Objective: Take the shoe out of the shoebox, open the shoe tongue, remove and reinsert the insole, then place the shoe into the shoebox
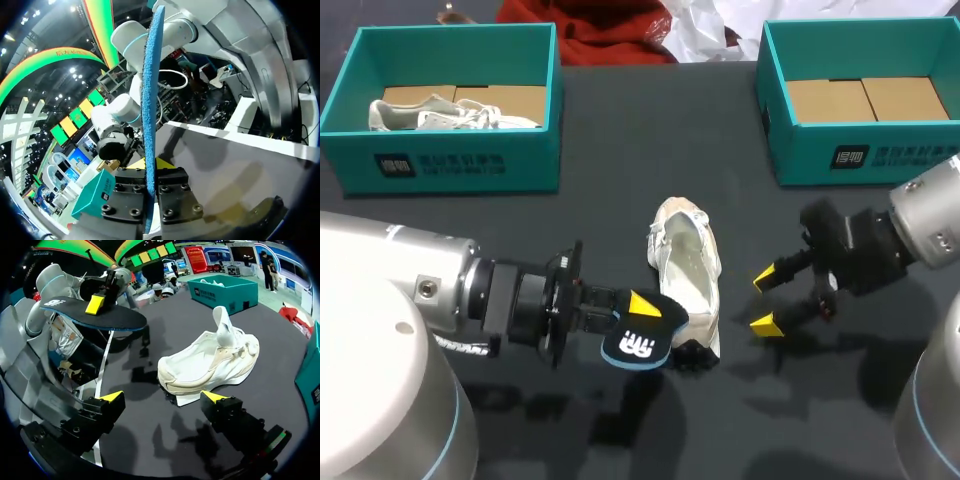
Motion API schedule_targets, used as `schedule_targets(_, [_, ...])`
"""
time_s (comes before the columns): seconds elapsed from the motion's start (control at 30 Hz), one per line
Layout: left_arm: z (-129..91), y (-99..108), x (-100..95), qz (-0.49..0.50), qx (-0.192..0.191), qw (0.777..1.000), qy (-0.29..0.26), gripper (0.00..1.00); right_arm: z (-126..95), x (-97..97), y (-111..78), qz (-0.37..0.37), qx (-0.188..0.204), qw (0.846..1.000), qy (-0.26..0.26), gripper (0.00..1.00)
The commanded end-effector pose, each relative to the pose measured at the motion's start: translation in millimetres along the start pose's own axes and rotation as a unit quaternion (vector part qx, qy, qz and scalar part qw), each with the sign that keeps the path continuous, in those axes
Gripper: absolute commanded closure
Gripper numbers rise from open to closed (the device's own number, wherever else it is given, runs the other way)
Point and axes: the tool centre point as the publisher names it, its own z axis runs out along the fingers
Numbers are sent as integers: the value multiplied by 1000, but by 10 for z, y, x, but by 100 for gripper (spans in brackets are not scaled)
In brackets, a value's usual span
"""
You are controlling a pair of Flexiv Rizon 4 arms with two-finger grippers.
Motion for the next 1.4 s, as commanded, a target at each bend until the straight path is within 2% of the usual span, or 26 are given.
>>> schedule_targets(0.03, [83,77,-14,-21,7,1000,6,100,59,48,68,0,52,995,-88,0])
schedule_targets(0.17, [138,56,24,-30,3,1000,6,100,117,30,52,5,82,991,-104,0])
schedule_targets(0.37, [210,20,17,-45,1,999,-6,100,149,-19,-33,6,66,991,-115,0])
schedule_targets(0.4, [223,14,10,-47,11,999,-11,100,155,-30,-40,13,66,991,-118,0])
schedule_targets(0.43, [232,11,-2,-46,10,999,-16,100,163,-41,-44,18,70,992,-104,0])
schedule_targets(0.47, [239,22,-18,-28,-6,999,-15,100,163,-41,-44,18,70,992,-104,0])
schedule_targets(0.87, [239,22,-18,-28,-6,999,-15,100,163,-41,-44,18,70,992,-104,0])
schedule_targets(1.0, [300,156,-83,-53,0,998,-27,100,256,-103,15,-10,110,987,-117,0])
schedule_targets(1.1, [337,211,-95,-59,4,998,-28,100,310,-187,22,-2,132,984,-123,0])
schedule_targets(1.27, [402,322,-135,-72,11,997,-26,100,412,-267,13,-43,132,980,-140,0])
schedule_targets(1.4, [433,420,-179,-90,12,995,-29,100,488,-318,-12,-84,133,978,-135,0])
